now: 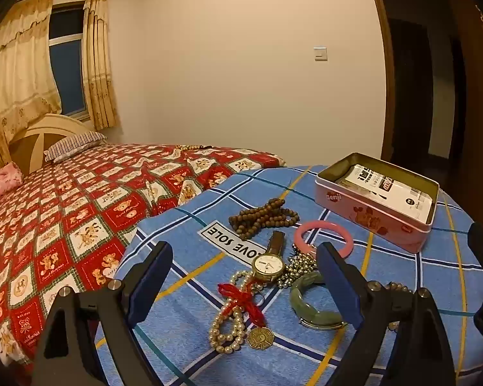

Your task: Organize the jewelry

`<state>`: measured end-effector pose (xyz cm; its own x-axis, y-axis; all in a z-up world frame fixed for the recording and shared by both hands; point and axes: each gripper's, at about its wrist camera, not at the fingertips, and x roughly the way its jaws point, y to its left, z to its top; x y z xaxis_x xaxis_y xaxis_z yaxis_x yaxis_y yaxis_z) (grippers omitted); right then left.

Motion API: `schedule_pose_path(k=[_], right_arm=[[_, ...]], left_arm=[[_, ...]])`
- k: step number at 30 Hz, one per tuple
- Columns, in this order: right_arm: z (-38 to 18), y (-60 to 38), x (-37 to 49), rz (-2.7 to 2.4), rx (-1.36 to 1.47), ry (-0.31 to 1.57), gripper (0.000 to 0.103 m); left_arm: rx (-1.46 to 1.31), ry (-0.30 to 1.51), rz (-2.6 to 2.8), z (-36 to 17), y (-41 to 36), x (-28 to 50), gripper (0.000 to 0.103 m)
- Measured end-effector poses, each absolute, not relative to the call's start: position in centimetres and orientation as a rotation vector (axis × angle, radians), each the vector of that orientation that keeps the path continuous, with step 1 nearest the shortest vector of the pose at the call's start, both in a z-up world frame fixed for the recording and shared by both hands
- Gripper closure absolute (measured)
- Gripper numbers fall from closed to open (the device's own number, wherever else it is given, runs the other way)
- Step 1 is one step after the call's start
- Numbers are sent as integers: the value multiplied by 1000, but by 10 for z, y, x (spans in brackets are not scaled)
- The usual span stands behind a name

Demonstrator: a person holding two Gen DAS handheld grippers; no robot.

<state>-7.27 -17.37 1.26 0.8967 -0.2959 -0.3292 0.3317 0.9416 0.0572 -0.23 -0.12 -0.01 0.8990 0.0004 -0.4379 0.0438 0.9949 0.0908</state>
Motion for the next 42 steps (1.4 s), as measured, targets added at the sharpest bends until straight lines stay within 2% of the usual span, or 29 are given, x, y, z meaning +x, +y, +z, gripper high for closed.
schedule_pose_path(k=[8, 42], right_arm=[[12, -175, -71, -329, 117, 322, 0], [13, -181, -73, -331, 122, 320, 0]], left_arm=[[90, 498, -36, -4, -4, 4, 12], [74, 497, -40, -3, 3, 3, 12]])
